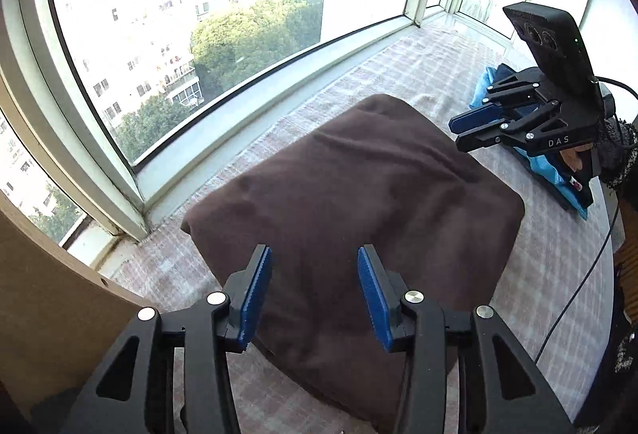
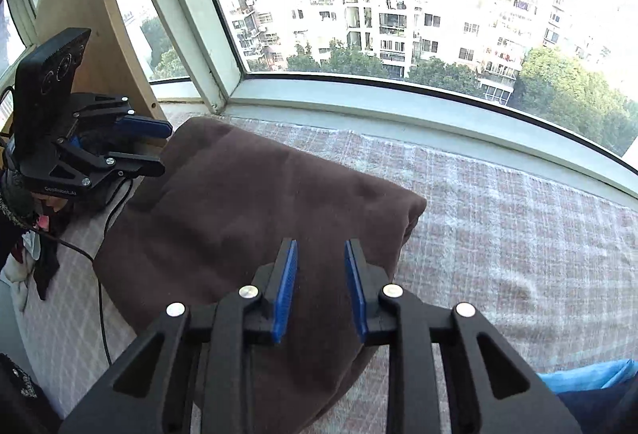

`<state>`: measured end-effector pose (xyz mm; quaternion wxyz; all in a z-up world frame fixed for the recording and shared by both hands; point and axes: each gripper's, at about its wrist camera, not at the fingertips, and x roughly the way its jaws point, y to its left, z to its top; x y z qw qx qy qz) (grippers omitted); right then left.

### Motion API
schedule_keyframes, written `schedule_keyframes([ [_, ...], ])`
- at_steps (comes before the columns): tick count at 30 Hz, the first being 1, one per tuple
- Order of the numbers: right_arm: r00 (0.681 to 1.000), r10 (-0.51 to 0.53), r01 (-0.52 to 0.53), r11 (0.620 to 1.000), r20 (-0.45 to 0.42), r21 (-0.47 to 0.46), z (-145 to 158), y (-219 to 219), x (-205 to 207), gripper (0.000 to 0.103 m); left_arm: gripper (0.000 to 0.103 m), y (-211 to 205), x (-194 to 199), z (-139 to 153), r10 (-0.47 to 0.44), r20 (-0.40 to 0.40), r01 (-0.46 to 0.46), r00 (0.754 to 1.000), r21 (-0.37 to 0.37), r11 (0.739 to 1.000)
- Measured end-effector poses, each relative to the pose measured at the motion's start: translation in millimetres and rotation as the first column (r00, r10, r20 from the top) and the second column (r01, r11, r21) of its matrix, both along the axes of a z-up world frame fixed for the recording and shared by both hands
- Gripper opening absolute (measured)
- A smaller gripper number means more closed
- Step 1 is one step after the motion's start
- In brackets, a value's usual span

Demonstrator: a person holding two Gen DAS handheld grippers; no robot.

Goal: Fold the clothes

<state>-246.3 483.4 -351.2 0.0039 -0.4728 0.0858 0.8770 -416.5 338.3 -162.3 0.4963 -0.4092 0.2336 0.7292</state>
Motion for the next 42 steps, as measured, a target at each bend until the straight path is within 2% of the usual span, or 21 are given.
schedule_keyframes([
  [3,0.997,-0.020,0.023,0.999,0.069,-0.045,-30.8,21.5,-18.8,0.021,0.044,20.3,-38.0,-16.9,0.076,0.035,-0.076,0.996,-0.009,0.997],
  [5,0.996,-0.015,0.024,0.995,0.084,-0.100,-43.7,31.8,-19.4,0.021,0.044,27.6,-55.7,-41.9,0.102,0.047,-0.099,0.994,-0.073,0.992],
  [7,0.997,-0.040,0.048,0.992,0.068,-0.118,-31.3,38.7,-8.0,0.022,0.049,25.7,-66.2,-58.5,0.106,0.083,-0.099,0.991,-0.085,0.991],
  [10,0.994,-0.105,0.112,0.972,0.044,-0.207,-17.7,52.0,17.3,0.031,0.048,15.2,-67.2,-43.0,0.145,0.064,-0.140,0.987,-0.081,0.987],
  [11,0.990,-0.125,0.137,0.964,0.064,-0.228,-19.6,55.3,23.6,0.039,0.048,9.3,-64.5,-34.6,0.162,0.051,-0.158,0.986,-0.077,0.984],
  [12,0.985,-0.146,0.164,0.956,0.091,-0.242,-23.0,58.1,28.8,0.040,0.053,0.2,-61.6,-29.2,0.177,0.064,-0.172,0.982,-0.074,0.982],
  [13,0.979,-0.165,0.191,0.948,0.118,-0.255,-26.4,60.9,34.0,0.040,0.064,-8.7,-59.1,-24.5,0.192,0.080,-0.186,0.978,-0.072,0.980],
  [14,0.970,-0.190,0.223,0.943,0.151,-0.248,-30.1,63.5,39.3,0.040,0.068,-15.8,-57.9,-24.3,0.205,0.113,-0.197,0.972,-0.077,0.977],
  [16,0.956,-0.221,0.268,0.925,0.193,-0.269,-35.9,66.9,48.2,0.040,0.070,-23.7,-55.3,-32.4,0.221,0.163,-0.204,0.961,-0.115,0.972],
  [19,0.944,-0.248,0.309,0.896,0.217,-0.319,-36.4,72.8,59.7,0.040,0.070,-26.8,-52.2,-48.9,0.259,0.198,-0.228,0.945,-0.166,0.959],
  [24,0.934,-0.252,0.331,0.878,0.255,-0.345,-36.6,69.7,58.6,0.041,0.074,-23.0,-62.2,-67.8,0.312,0.346,-0.268,0.885,-0.169,0.949],
  [29,0.930,-0.245,0.330,0.885,0.275,-0.329,-48.1,65.5,39.7,0.051,0.079,-12.1,-63.3,-74.0,0.320,0.369,-0.266,0.873,-0.190,0.945],
  [31,0.928,-0.236,0.329,0.880,0.287,-0.342,-54.3,66.2,33.6,0.055,0.085,-9.2,-63.6,-75.6,0.326,0.363,-0.266,0.873,-0.204,0.942],
  [32,0.926,-0.236,0.336,0.869,0.294,-0.364,-57.1,68.4,33.2,0.055,0.085,-8.3,-63.7,-76.7,0.325,0.368,-0.265,0.871,-0.205,0.942],
  [34,0.918,-0.255,0.373,0.816,0.304,-0.442,-59.6,77.1,40.9,0.055,0.085,-8.1,-64.1,-78.4,0.329,0.381,-0.268,0.864,-0.205,0.941],
  [36,0.923,-0.273,0.380,0.766,0.271,-0.519,-56.1,80.9,50.1,0.055,0.085,-11.4,-64.2,-76.1,0.340,0.396,-0.285,0.853,-0.192,0.939],
  [39,0.936,-0.256,0.348,0.782,0.243,-0.516,-51.2,72.4,49.1,0.055,0.085,-17.3,-60.4,-66.8,0.340,0.431,-0.305,0.835,-0.152,0.940],
  [42,0.933,-0.228,0.340,0.811,0.278,-0.476,-63.3,63.7,37.7,0.055,0.085,-8.8,-50.0,-63.4,0.309,0.411,-0.268,0.858,-0.155,0.951],
])
